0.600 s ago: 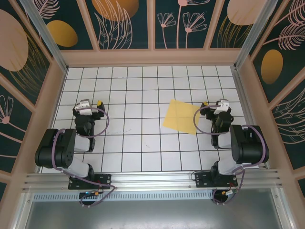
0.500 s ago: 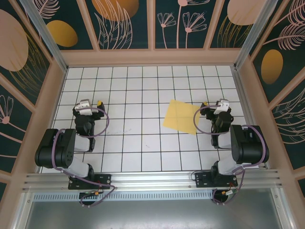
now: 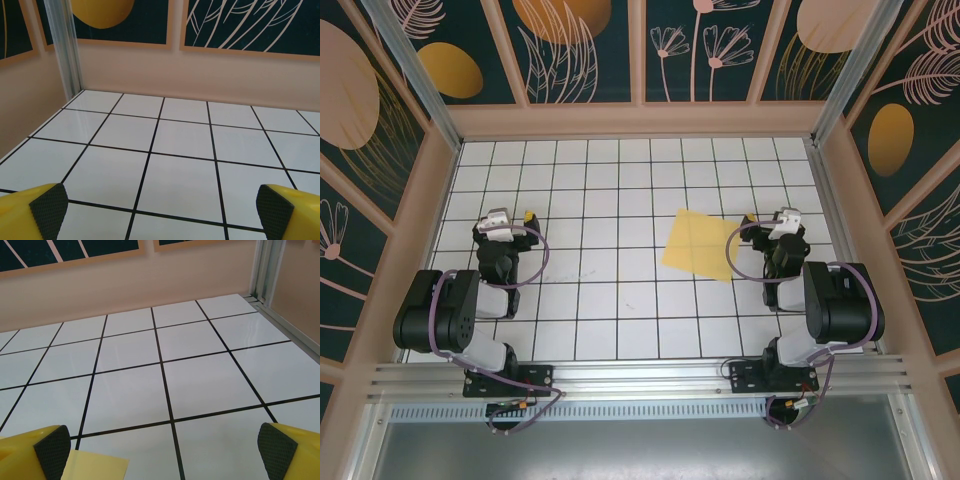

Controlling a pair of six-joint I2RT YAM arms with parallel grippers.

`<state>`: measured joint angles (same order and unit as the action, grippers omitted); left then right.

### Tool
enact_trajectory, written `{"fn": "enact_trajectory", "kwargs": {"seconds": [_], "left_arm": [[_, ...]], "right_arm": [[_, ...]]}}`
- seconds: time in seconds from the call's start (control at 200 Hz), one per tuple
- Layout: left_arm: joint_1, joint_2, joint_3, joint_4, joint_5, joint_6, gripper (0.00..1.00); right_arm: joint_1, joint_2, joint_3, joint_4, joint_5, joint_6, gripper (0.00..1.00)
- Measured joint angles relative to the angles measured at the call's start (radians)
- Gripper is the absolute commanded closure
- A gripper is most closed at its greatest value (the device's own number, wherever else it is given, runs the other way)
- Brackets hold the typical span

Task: Fold a paper plane with a square sheet of paper (pick it up from the middle)
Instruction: Rotate the square sheet of paper at the center of the table.

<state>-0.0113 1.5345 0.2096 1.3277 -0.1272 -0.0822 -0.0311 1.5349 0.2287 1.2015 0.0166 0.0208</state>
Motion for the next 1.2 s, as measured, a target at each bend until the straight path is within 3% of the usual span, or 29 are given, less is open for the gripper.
{"fn": "enact_trajectory", "kwargs": {"seconds": [0.345,0.54,0.741,0.946,1.201], "left_arm": [[0.000,-0.003,-0.034,0.055,-0.012,0.000,0.01],[0.000,-0.108,-0.072,0.027,-0.042,-0.004,0.01],[0.000,-0.238,0.030,-0.158,-0.082,-0.029,0.02],[0.000,-0.289,0.163,-0.386,-0.089,-0.192,0.01],[0.000,-0.254,0.334,-0.623,-0.023,-0.342,0.02]], "right_arm": [[0.004,-0.008,0.003,-0.016,0.009,0.000,0.01],[0.041,-0.154,0.196,-0.362,0.073,0.019,0.01],[0.076,-0.186,0.452,-0.707,0.110,0.128,0.01],[0.158,-0.071,0.625,-1.039,0.068,0.321,0.03],[0.305,0.089,0.650,-1.217,0.038,0.566,0.05]]}}
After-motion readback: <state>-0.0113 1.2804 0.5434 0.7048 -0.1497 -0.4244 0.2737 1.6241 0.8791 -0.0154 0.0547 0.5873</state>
